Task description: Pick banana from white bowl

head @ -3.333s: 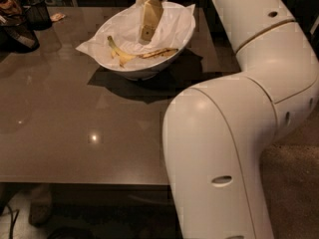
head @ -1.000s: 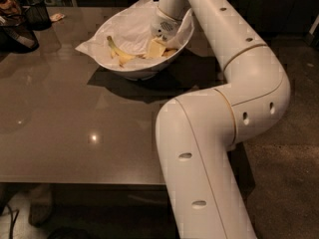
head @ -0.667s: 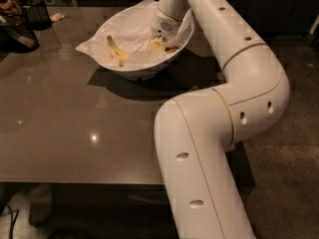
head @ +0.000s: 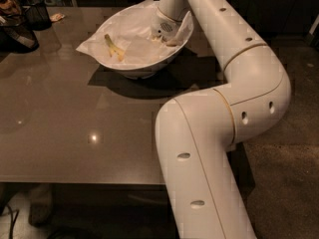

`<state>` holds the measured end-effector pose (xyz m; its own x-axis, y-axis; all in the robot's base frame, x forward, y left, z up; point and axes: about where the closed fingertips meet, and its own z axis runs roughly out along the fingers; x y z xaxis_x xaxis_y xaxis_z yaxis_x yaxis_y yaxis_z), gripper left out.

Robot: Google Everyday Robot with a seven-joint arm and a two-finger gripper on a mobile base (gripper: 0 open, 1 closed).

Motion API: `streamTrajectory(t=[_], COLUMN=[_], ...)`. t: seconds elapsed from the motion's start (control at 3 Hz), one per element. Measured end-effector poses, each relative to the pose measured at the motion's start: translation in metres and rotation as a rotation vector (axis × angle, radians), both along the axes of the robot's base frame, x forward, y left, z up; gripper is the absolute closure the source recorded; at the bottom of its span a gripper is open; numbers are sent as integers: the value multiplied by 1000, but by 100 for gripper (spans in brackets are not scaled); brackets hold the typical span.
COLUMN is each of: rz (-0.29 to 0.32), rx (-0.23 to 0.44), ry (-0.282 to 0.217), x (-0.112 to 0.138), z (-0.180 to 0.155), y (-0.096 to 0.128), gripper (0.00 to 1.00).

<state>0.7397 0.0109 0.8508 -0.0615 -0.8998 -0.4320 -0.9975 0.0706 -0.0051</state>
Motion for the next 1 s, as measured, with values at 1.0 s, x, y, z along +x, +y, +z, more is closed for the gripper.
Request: streamTrajectory(t=[1.0], rz=[34], rx=[124], ry=[-232], x=[-38], z=[91], y=[-9], gripper=[100])
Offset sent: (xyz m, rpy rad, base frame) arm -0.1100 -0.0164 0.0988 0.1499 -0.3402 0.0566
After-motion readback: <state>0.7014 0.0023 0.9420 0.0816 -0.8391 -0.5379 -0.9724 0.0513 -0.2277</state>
